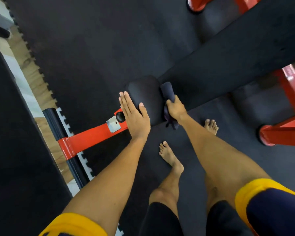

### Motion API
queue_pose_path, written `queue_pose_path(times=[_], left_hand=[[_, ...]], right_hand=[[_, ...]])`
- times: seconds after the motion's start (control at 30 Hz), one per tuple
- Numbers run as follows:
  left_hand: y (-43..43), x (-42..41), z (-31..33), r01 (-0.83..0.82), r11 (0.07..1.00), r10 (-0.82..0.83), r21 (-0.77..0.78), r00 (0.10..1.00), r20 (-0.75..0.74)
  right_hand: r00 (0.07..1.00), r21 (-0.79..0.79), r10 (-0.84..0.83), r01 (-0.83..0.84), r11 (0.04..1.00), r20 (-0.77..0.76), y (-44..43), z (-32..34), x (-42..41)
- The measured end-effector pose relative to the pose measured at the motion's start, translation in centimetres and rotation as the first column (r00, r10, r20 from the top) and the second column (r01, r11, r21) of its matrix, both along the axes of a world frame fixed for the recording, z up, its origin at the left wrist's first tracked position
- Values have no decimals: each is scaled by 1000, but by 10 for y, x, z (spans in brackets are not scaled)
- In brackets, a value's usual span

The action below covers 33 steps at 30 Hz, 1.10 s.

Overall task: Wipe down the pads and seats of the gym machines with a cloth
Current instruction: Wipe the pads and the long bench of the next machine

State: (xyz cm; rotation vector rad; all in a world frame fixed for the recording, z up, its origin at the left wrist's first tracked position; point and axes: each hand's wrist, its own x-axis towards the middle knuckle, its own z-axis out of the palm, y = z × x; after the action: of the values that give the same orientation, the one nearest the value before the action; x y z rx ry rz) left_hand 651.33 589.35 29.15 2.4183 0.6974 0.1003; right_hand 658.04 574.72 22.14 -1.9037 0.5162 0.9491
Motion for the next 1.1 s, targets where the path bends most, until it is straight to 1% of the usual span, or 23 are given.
queue_pose_path(times=[0.07, 0.13, 0.2, 0.27, 0.33, 0.43, 0.5, 0.57, 0.63, 0.7, 0.8, 0.87, 0.9, 0.93, 0.97, 1.03, 1.1], left_hand=[[-4, -8, 6, 18, 1000, -18, 11, 998, -57], [-10, -17, 19, 35, 999, -37, -11, 988, -148], [-15, -23, 34, 52, 999, -54, -16, 972, -228], [-22, -25, 54, 92, 995, -79, 34, 957, -280], [-31, -21, 69, 184, 979, -150, 89, 941, -303], [-44, -3, 79, 273, 953, -218, 134, 921, -322], [-53, 13, 79, 326, 940, -276, 102, 901, -336], [-62, 29, 74, 439, 896, -391, 72, 855, -341], [-66, 41, 67, 545, 833, -473, 98, 792, -386], [-68, 56, 57, 611, 777, -471, 151, 724, -503], [-64, 83, 41, 681, 705, -390, 197, 605, -694], [-56, 98, 25, 759, 614, -324, 216, 492, -808], [-50, 101, 19, 792, 570, -303, 219, 451, -840], [-45, 102, 12, 811, 541, -291, 223, 429, -855], [-41, 104, 2, 819, 526, -283, 229, 423, -861], [-39, 100, -7, 840, 479, -283, 257, 425, -860], [-40, 97, -16, 848, 452, -280, 277, 430, -858]], right_hand=[[983, -10, 164, -164, 986, 76, -13, 19, -13], [950, -49, 300, -297, 954, 83, -33, 37, -16], [914, -116, 395, -384, 916, 93, -52, 53, -5], [858, -181, 498, -473, 862, 128, -64, 72, 10], [760, -269, 625, -574, 773, 175, -70, 90, 29], [577, -394, 790, -690, 608, 209, -72, 105, 66], [432, -473, 876, -739, 481, 215, -69, 108, 88], [291, -522, 937, -778, 348, 192, -69, 104, 109], [174, -559, 976, -800, 217, 131, -71, 99, 123], [70, -595, 996, -799, 94, 63, -73, 87, 133], [-80, -585, 997, -808, -70, -8, -81, 55, 141], [-213, -561, 976, -802, -204, -50, -89, 28, 146], [-275, -567, 959, -781, -262, -65, -94, 17, 144], [-331, -578, 941, -754, -311, -75, -97, 8, 144], [-373, -592, 925, -729, -343, -76, -97, -5, 146], [-425, -612, 903, -701, -366, -53, -95, -15, 144], [-484, -613, 875, -684, -396, -24, -89, -29, 147]])
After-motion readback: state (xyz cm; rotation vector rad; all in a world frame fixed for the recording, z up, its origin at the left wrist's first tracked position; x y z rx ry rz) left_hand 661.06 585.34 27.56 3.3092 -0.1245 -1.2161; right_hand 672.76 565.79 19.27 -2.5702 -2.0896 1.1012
